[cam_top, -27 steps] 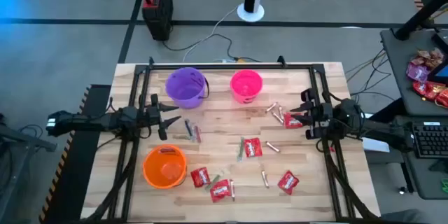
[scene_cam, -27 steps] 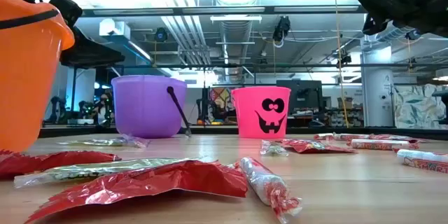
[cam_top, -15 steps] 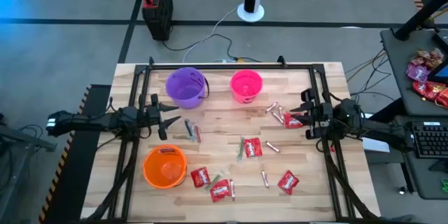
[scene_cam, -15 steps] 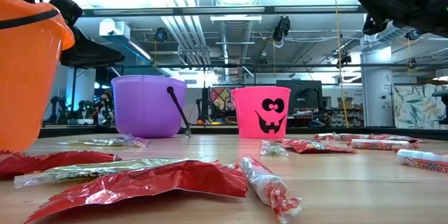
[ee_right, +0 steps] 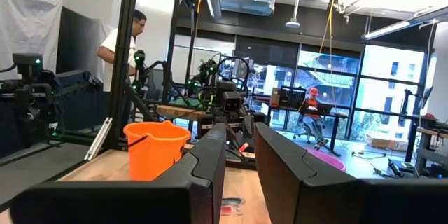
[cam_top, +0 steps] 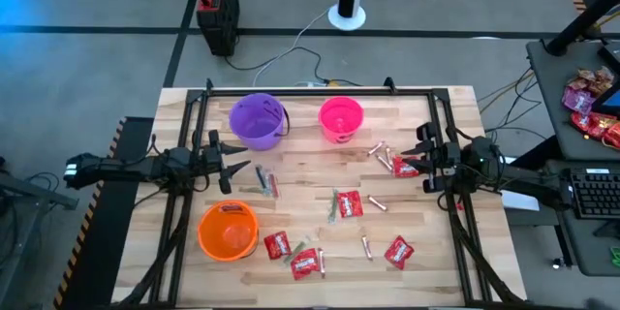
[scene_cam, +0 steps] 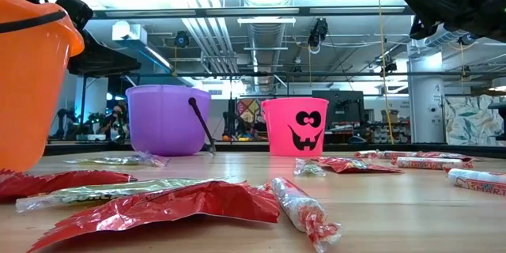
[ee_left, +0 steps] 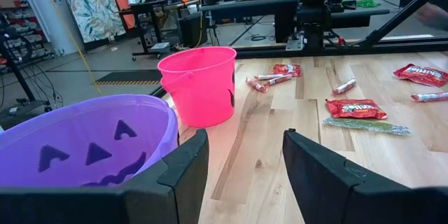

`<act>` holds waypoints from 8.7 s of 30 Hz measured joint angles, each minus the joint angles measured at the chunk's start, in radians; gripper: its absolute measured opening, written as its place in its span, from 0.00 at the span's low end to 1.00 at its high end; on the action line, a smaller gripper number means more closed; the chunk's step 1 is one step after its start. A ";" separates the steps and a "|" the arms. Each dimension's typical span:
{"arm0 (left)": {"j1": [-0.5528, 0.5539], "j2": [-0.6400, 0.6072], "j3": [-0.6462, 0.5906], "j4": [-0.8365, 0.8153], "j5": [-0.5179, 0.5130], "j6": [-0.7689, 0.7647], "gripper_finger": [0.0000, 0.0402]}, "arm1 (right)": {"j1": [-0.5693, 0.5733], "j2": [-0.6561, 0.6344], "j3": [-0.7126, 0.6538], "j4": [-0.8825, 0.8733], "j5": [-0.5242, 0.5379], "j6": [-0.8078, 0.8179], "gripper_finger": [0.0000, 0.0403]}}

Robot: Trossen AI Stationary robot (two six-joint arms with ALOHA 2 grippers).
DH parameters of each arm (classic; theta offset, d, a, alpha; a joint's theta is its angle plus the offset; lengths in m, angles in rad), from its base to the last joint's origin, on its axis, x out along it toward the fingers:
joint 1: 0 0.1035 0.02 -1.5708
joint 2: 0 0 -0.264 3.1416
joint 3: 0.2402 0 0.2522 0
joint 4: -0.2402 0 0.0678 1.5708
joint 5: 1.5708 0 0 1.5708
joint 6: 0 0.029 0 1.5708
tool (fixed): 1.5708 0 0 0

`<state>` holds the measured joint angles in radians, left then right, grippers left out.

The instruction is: Sort candy by brand, put in halloween buckets

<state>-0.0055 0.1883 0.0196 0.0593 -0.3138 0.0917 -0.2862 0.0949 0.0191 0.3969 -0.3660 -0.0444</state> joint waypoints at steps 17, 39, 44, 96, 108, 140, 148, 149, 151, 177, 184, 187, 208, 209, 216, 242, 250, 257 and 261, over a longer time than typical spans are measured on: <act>0.000 0.000 0.000 0.000 0.000 0.000 0.42 | 0.000 0.000 0.000 0.000 0.000 0.000 0.17; 0.000 0.000 0.000 0.000 0.000 0.000 0.42 | 0.000 0.000 0.000 0.000 0.000 0.000 0.17; 0.000 0.000 0.000 0.000 0.000 0.000 0.42 | 0.000 0.000 0.000 0.000 0.000 0.000 0.17; -0.002 0.093 0.028 0.424 0.098 -0.591 0.42 | 0.031 0.329 0.348 -0.355 0.183 0.494 0.17; -0.011 0.393 0.409 -0.116 0.095 -0.383 0.42 | 0.128 0.755 0.700 -0.644 0.184 0.263 0.17; -0.154 0.570 0.553 -0.165 -0.068 -0.231 0.19 | 0.398 1.639 1.200 -0.896 0.210 -0.314 0.32; -0.154 0.585 0.548 -0.082 -0.072 -0.187 0.28 | 0.453 1.731 1.199 -0.894 0.314 -0.394 0.43; -0.154 0.587 0.548 -0.072 -0.072 -0.181 0.29 | 0.453 1.741 1.199 -0.892 0.315 -0.394 0.43; -0.154 0.589 0.548 -0.052 -0.072 -0.178 0.31 | 0.453 1.759 1.199 -0.889 0.315 -0.384 0.43; -0.154 0.653 0.554 -0.023 -0.071 -0.178 0.33 | 0.415 1.788 1.197 -0.823 0.284 -0.282 0.03; -0.154 0.621 0.564 -0.024 -0.071 -0.178 0.33 | 0.395 1.668 1.163 -0.691 0.266 -0.232 0.03; -0.155 0.595 0.594 -0.053 -0.069 -0.178 0.33 | 0.390 1.620 1.102 -0.528 0.261 -0.218 0.03; -0.156 0.598 0.674 -0.146 -0.069 -0.178 0.33 | 0.150 1.454 0.741 0.303 1.103 0.123 0.03; -0.156 0.599 0.674 -0.151 -0.069 -0.178 0.33 | 0.132 1.453 0.741 0.291 1.070 0.149 0.03; -0.156 0.610 0.674 -0.150 -0.069 -0.178 0.33 | 0.045 1.452 0.741 0.242 0.992 0.338 0.03; -0.156 0.644 0.674 -0.149 -0.069 -0.178 0.33 | 0.086 1.247 0.840 -0.279 0.388 0.314 0.38; -0.156 0.681 0.674 -0.147 -0.069 -0.178 0.33 | 0.382 1.286 0.952 -0.896 0.385 0.125 0.35; -0.156 0.703 0.674 -0.103 -0.069 -0.157 0.33 | 0.527 1.355 0.956 -1.022 0.471 0.320 0.36; -0.156 0.707 0.674 -0.087 -0.069 -0.156 0.33 | 0.543 1.413 0.937 -0.992 0.481 0.347 0.38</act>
<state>-0.1612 0.8955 0.6933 -0.0273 -0.3828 -0.0639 0.2573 1.5082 0.9557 -0.5947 0.1147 0.3021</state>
